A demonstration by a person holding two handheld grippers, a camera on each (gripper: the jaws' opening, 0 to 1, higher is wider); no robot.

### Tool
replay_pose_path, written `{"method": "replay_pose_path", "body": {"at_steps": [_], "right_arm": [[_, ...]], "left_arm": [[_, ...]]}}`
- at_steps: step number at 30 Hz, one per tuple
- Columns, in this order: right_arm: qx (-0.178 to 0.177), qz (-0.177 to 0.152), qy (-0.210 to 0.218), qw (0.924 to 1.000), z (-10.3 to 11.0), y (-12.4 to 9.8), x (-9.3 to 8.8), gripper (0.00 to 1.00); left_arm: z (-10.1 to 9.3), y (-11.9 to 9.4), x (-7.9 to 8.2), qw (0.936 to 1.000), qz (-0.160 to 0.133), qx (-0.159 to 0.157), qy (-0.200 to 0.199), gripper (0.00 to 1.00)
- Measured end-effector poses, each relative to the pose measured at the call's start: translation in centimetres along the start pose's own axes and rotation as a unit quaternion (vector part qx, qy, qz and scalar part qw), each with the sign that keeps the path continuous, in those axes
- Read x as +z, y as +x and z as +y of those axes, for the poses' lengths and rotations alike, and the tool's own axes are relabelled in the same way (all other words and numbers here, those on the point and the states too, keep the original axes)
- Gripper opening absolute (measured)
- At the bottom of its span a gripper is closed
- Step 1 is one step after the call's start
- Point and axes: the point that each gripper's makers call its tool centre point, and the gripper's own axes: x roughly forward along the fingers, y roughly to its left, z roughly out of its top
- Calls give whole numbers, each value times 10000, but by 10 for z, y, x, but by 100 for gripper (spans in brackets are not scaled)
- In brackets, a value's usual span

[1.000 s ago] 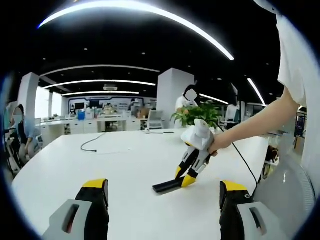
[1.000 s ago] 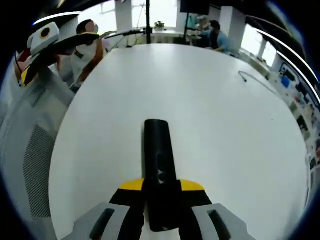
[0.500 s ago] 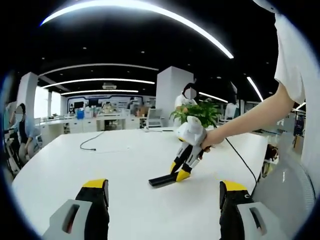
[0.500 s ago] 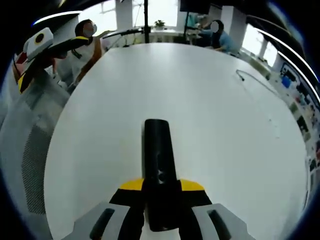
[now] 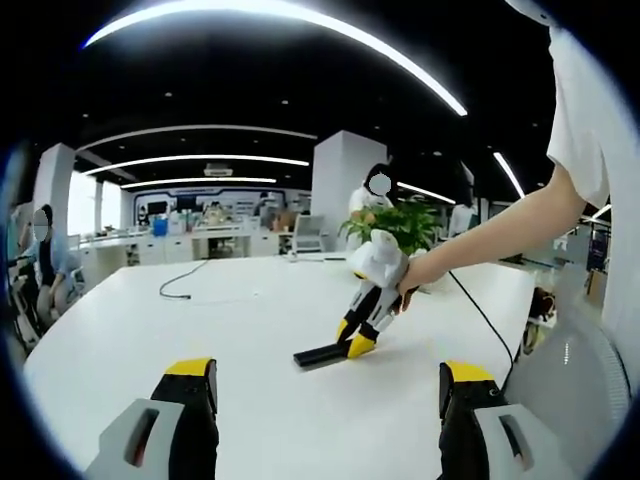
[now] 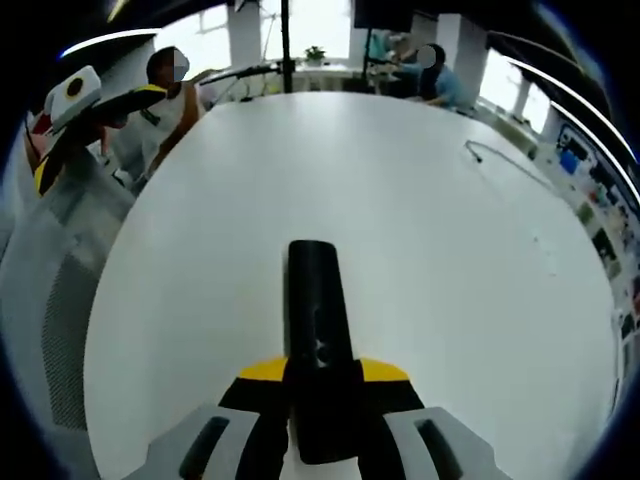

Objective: Press the specified remote control buttons in sequence, fully releasing each button before pressing the next.

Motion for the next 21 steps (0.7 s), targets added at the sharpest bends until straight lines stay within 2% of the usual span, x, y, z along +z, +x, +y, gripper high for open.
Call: {"method": "replay_pose_path", "body": {"at_steps": [8, 11, 14, 16, 17, 18, 19, 21], "right_arm": [[-29, -61, 47, 10000, -1, 1, 1, 22], [-17, -235, 492, 9985, 0, 1, 5, 24], [40, -644, 1091, 9919, -1, 2, 12, 26], [110, -965, 1646, 9816, 0, 1, 19, 29], [143, -1220, 2088, 9702, 0, 1, 24, 31], [143, -1406, 2236, 9644, 0, 1, 28, 34], [162, -1633, 2518, 9538, 3, 0, 33, 36], [101, -1894, 2755, 9424, 2, -2, 35, 40]], "left_arm": [[0, 0, -1, 10000, 17, -2, 0, 95], [-1, 0, -1, 10000, 28, -21, 3, 95], [0, 1, -2, 10000, 60, -16, 17, 95], [0, 0, -3, 10000, 72, -16, 6, 95], [0, 0, -3, 10000, 78, -15, 3, 95], [0, 0, -3, 10000, 83, -12, 2, 95], [0, 0, -4, 9999, 100, -4, 0, 95], [0, 0, -5, 9999, 121, -7, -4, 95]]}}
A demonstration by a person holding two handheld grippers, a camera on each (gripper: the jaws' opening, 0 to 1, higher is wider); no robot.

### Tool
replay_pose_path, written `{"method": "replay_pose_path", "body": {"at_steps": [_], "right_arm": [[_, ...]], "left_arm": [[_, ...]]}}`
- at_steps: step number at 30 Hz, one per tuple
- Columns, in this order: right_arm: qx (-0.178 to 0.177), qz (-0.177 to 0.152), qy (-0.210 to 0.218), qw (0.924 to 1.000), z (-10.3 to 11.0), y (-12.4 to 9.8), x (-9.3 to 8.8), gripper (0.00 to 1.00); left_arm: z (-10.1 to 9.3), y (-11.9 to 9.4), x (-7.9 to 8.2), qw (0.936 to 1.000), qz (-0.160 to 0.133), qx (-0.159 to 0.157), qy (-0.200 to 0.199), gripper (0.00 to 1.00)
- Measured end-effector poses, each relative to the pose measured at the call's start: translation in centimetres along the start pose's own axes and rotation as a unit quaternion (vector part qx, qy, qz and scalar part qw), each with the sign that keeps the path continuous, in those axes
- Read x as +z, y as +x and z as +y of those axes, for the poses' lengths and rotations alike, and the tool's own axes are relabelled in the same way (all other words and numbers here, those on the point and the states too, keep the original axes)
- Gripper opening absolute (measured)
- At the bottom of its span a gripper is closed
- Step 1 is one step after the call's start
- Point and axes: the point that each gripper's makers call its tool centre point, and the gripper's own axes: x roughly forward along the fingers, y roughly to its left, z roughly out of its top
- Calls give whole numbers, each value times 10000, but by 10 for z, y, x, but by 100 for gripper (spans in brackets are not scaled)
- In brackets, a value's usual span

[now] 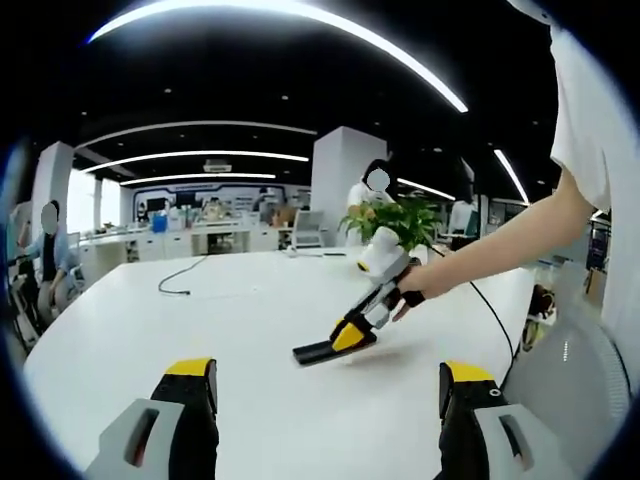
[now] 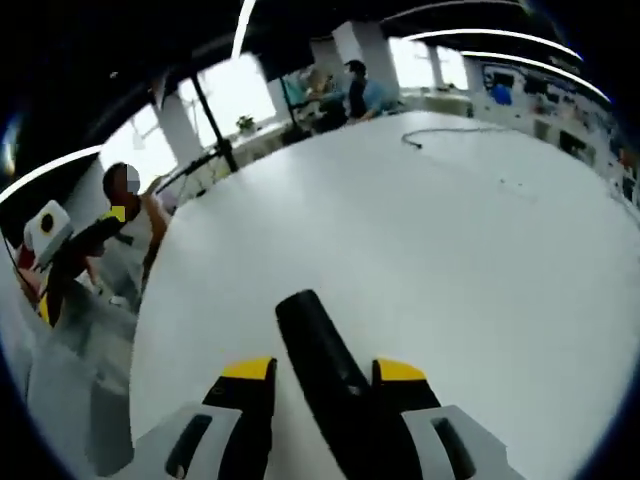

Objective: Press the specified remote control buttons in sequence, fully releasing each button before pressing the next.

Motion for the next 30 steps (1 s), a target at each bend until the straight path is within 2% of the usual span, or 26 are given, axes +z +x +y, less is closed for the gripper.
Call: {"method": "replay_pose_path", "body": {"at_steps": [5, 9, 14, 18, 24, 30], "right_arm": [[-248, -307, -90, 9992, -1, -4, 2, 47], [-516, -779, -32, 9956, -8, -13, 14, 56], [-870, -1447, 85, 9856, -11, -34, 32, 73], [-1009, -1903, 358, 9759, -6, -54, 40, 83], [-1224, -2180, 397, 9674, 2, -79, 38, 94], [-1396, -2095, 304, 9673, 9, -91, 28, 99]], "left_arm": [[-1, 1, -2, 10000, 44, -24, -1, 95], [-1, 1, -2, 10000, 59, -27, -1, 95], [-1, 1, -3, 10000, 70, -29, -21, 95], [-1, 1, -2, 10000, 60, -25, -36, 95], [0, 1, -2, 10000, 35, -7, -80, 95], [-1, 1, -2, 10000, 40, -26, -71, 95]]}}
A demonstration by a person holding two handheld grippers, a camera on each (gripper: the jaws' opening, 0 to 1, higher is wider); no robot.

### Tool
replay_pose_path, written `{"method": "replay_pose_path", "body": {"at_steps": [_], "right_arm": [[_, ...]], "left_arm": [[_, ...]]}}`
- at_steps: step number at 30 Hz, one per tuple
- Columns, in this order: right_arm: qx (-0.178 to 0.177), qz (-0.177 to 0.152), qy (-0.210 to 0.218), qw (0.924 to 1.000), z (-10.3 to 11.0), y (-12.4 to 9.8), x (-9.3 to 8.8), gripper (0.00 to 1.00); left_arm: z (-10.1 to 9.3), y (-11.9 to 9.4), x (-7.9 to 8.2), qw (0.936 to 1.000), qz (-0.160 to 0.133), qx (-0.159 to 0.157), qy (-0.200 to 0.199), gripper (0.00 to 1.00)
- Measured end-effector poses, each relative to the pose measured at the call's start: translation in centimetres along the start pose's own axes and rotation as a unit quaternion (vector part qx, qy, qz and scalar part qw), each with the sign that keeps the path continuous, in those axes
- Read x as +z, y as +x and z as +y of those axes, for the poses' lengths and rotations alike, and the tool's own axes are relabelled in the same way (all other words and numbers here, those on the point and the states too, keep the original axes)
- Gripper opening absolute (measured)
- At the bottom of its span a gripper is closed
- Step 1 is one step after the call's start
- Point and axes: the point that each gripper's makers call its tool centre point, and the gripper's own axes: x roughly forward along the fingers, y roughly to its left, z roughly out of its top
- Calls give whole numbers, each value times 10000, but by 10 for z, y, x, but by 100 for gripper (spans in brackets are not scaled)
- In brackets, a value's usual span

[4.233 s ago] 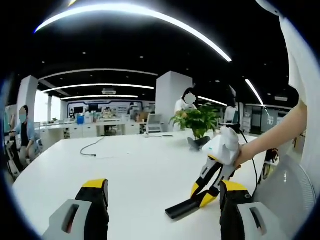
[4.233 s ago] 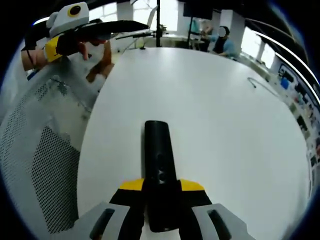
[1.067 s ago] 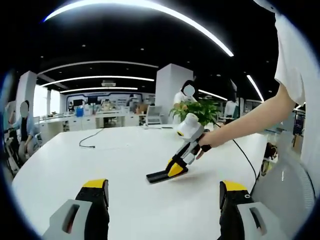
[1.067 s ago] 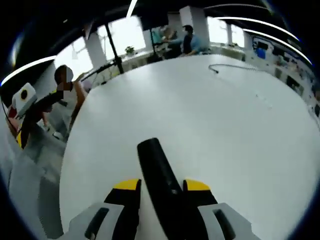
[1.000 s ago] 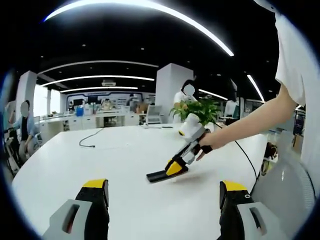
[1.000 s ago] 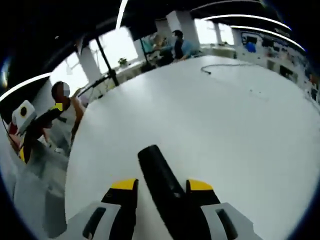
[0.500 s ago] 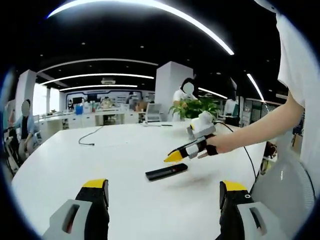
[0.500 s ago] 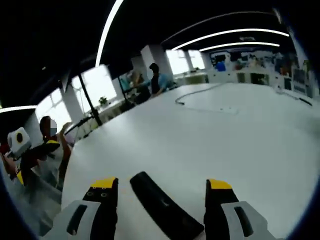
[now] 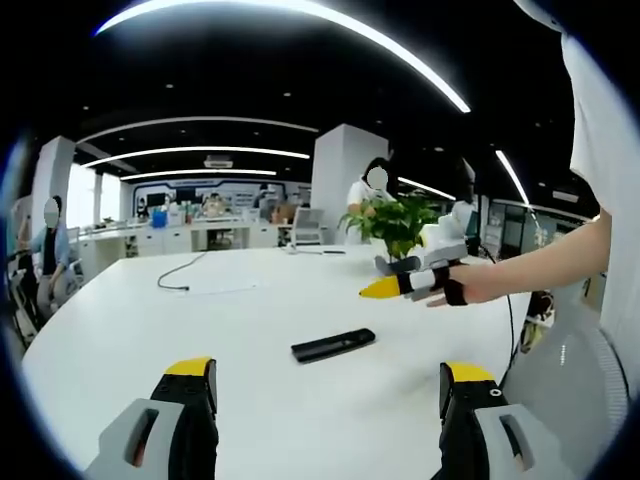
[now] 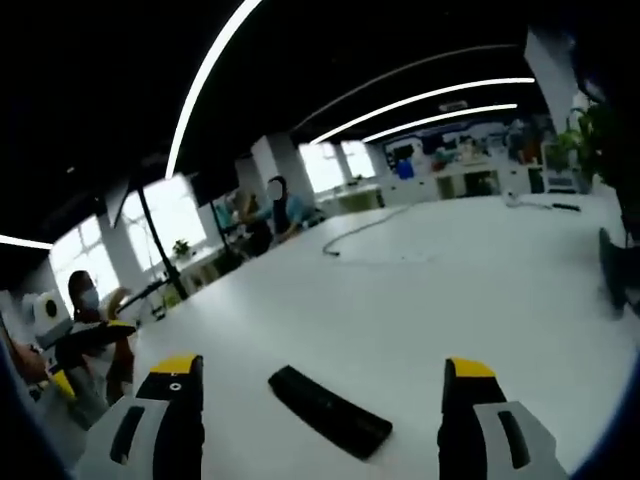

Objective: Press the specified remote control buttons in sequence, fully releasing each button before pressing the next.

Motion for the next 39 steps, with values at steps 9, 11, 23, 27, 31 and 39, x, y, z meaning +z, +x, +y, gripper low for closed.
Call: {"method": "replay_pose_path", "body": {"at_steps": [9, 11, 23, 27, 31, 39], "right_arm": [[-88, -84, -173, 9998, 10, -19, 8, 99], [-115, -90, -225, 9996, 12, -23, 9, 99], [-412, -302, -413, 9978, 19, -64, 23, 99], [-573, -442, -399, 9966, 16, -77, 27, 99], [-664, -503, -425, 9956, 13, -87, 27, 99], [-958, -821, -395, 9912, 16, -121, 31, 99]], "left_arm": [[1, -2, 4, 9999, -100, 41, -9, 95], [2, -3, 5, 9999, -122, 53, -5, 95], [-1, -5, 10, 9996, -265, 11, 19, 95], [-3, -5, 11, 9995, -299, -29, 34, 95], [-4, -5, 12, 9995, -313, -52, 49, 95], [-5, -6, 13, 9994, -345, -99, -8, 95]]}}
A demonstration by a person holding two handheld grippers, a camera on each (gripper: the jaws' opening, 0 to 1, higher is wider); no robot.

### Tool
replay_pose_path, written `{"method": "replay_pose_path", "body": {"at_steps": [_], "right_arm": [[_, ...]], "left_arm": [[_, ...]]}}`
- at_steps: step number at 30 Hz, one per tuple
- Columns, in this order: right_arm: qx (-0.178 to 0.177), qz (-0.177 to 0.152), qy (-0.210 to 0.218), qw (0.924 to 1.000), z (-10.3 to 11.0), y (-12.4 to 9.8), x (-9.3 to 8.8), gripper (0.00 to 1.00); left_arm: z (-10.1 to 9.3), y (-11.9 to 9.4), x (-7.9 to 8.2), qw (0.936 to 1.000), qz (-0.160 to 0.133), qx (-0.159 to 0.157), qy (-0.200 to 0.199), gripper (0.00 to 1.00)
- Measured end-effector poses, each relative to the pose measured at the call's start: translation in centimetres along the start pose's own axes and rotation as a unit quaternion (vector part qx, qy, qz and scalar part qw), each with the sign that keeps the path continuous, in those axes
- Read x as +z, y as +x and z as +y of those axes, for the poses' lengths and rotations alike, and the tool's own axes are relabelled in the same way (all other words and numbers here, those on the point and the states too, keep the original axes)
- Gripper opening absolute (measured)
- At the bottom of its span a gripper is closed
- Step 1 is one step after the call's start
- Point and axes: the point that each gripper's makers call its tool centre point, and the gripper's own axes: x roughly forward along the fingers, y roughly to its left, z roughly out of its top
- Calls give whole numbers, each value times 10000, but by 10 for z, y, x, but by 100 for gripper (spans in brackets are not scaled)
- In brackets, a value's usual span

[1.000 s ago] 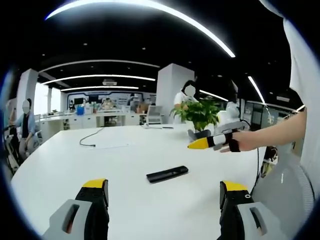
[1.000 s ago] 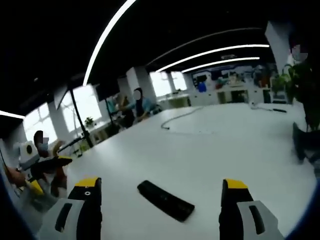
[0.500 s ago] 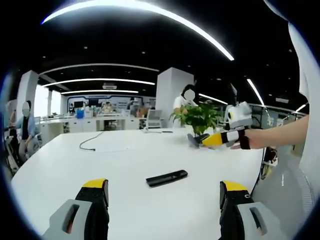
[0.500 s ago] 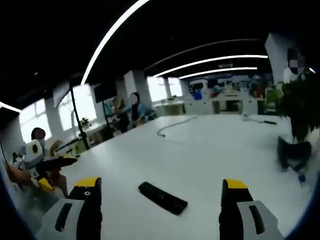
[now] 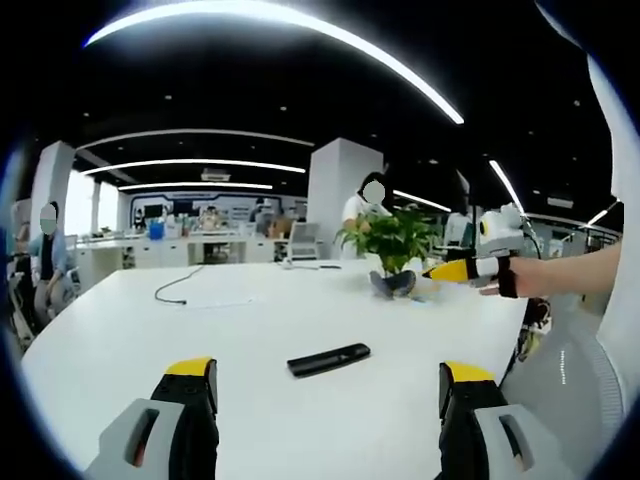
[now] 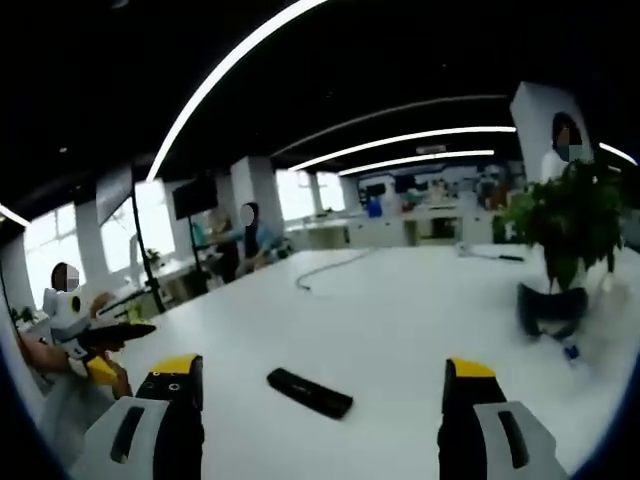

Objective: Press the specified remote control buttons in sequence, fully releasing each button before pressing the next.

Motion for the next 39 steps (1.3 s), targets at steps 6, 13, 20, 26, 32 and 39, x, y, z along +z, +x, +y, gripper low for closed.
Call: {"method": "replay_pose_path", "body": {"at_steps": [6, 13, 20, 26, 32, 39], "right_arm": [[-165, -167, -122, 9996, 0, -19, 3, 99], [-332, -61, -301, 9990, 3, -33, -9, 99], [-352, 5, -227, 9991, 12, -39, -29, 99], [-395, 111, -343, 9986, 12, -42, -31, 97], [-461, 447, -662, 9957, 13, -44, -45, 98], [-527, 479, -811, 9942, 4, -46, -46, 97]], "left_arm": [[0, 0, 0, 9999, -4, -25, -102, 95], [1, -1, 1, 9999, -35, 22, -134, 95], [5, -1, 0, 9998, -6, 115, -131, 94], [9, -1, -2, 9996, 49, 223, -141, 94], [12, 0, -6, 9992, 153, 337, -140, 94], [19, -1, -5, 9984, 155, 525, -130, 93]]}}
